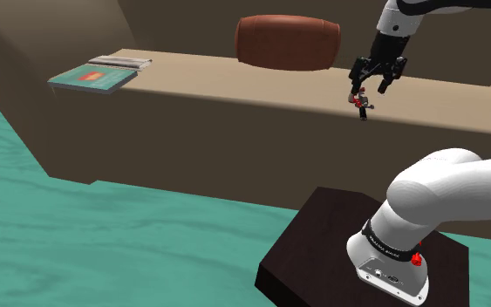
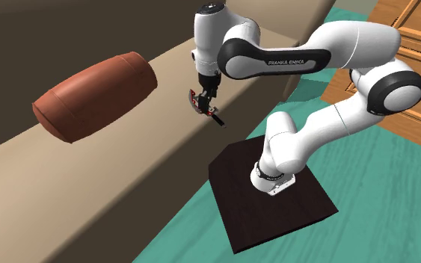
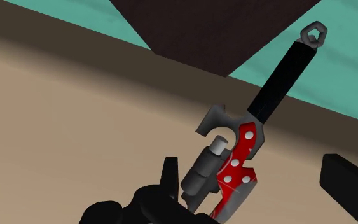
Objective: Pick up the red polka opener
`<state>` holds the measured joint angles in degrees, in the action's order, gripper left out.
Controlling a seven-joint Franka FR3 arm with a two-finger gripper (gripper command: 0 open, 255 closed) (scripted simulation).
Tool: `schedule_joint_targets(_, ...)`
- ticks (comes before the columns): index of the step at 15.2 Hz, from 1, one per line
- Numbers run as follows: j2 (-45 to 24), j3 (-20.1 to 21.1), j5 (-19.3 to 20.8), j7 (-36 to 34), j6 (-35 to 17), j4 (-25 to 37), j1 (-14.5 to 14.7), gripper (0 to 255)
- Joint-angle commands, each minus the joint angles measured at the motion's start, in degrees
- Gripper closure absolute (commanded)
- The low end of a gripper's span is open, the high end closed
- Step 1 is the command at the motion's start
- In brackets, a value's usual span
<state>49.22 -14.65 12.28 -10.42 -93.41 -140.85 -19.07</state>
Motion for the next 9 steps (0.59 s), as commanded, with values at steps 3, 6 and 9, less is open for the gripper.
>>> schedule_joint_targets(3, 0.5, -0.6, 0.5, -0.4, -2.4, -2.9, -0.5, 0)
schedule_joint_targets(6, 0.8, -1.1, 1.0, -0.5, -5.0, -5.8, -0.8, 0)
schedule_joint_targets(9, 0.7, -1.2, 1.1, -0.4, -5.0, -5.7, -0.8, 255)
